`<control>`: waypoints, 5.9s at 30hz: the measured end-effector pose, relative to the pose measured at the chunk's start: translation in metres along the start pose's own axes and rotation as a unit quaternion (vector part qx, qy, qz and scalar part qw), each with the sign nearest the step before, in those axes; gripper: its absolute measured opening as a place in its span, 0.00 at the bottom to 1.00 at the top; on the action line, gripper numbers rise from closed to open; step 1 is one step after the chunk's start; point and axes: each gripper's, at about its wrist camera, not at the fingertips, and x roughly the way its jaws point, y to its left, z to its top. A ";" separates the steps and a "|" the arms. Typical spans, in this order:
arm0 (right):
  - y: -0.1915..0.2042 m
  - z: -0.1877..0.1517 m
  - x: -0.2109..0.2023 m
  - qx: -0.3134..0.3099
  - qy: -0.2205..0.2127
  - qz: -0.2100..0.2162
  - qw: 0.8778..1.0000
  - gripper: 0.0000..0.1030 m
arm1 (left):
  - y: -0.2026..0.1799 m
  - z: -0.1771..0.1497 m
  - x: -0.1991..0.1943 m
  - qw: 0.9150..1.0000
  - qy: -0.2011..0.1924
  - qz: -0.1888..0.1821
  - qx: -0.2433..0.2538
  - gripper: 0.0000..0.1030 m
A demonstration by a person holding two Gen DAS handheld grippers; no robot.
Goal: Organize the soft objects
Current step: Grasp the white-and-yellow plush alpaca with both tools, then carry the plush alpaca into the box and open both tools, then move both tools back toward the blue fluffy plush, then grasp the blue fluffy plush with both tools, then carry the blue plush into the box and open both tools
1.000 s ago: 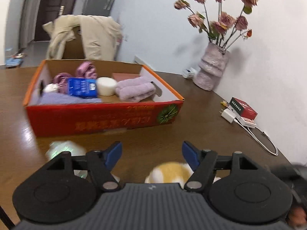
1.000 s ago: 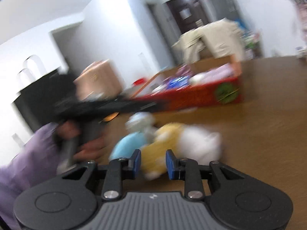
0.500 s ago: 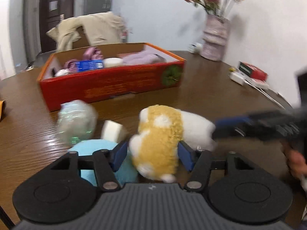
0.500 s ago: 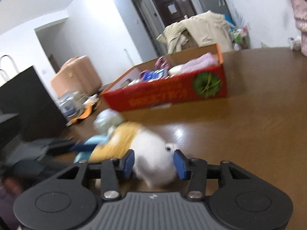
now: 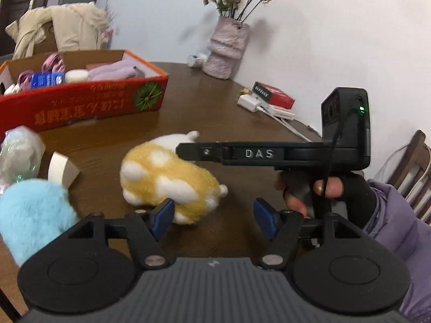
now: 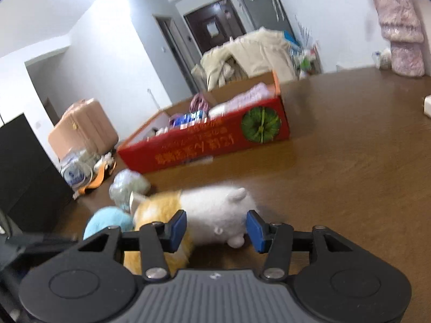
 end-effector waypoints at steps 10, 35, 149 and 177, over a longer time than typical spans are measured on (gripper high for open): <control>0.037 -0.021 -0.032 -0.097 0.051 0.050 0.993 0.62 | 0.037 0.049 0.023 0.994 -0.036 0.086 -0.053 0.68; -0.014 0.001 -0.002 0.099 0.058 0.055 0.992 0.47 | 0.045 0.038 0.024 0.980 -0.022 0.073 -0.185 0.39; 0.063 0.047 -0.008 -0.004 -0.079 0.088 0.993 0.28 | 0.044 0.054 -0.040 0.982 -0.152 0.060 -0.092 0.33; -0.048 0.206 0.130 -0.001 0.023 0.013 1.000 0.39 | 0.122 0.164 0.150 0.995 -0.012 0.078 -0.068 0.31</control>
